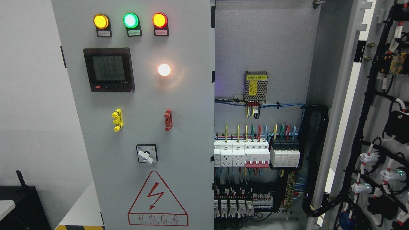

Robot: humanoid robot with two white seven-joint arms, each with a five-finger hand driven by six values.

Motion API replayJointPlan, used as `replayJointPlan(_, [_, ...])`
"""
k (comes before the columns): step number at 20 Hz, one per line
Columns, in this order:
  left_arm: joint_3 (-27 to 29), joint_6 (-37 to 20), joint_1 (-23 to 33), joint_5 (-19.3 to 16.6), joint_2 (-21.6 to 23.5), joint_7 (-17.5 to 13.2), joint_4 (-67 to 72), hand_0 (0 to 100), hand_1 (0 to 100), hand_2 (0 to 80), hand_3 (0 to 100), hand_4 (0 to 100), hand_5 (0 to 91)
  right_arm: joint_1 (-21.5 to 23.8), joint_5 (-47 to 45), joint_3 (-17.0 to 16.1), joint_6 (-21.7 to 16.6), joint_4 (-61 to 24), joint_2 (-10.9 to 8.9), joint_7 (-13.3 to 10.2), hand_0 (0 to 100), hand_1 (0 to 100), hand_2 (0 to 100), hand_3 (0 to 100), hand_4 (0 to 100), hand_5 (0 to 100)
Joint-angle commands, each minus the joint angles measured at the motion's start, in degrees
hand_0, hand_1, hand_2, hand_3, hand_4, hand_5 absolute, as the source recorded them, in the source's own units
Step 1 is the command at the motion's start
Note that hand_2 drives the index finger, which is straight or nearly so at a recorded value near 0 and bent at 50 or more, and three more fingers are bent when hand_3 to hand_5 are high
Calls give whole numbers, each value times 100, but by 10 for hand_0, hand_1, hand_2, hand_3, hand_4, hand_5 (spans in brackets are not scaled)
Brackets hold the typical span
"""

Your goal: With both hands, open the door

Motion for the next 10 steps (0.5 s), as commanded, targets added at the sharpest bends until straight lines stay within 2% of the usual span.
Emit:
replayJointPlan(1, [0, -2, 0, 0, -194, 11, 1, 0, 0, 0, 0, 0, 0, -711, 9, 73, 34, -397, 38, 27, 380, 0, 0, 0, 0, 0])
replayJointPlan(5, [9, -2, 0, 0, -194, 11, 1, 0, 0, 0, 0, 0, 0, -1133, 9, 73, 34, -371, 47, 27, 380, 0, 0, 0, 0, 0])
replayJointPlan(7, [0, -2, 0, 0, -194, 11, 1, 0, 0, 0, 0, 0, 0, -1353, 9, 64, 34, -353, 117, 27, 380, 0, 0, 0, 0, 0])
replayJointPlan(10, [0, -2, 0, 0, -194, 11, 1, 0, 0, 0, 0, 0, 0, -1774, -9, 73, 349, -292, 249, 27, 380, 0, 0, 0, 0, 0])
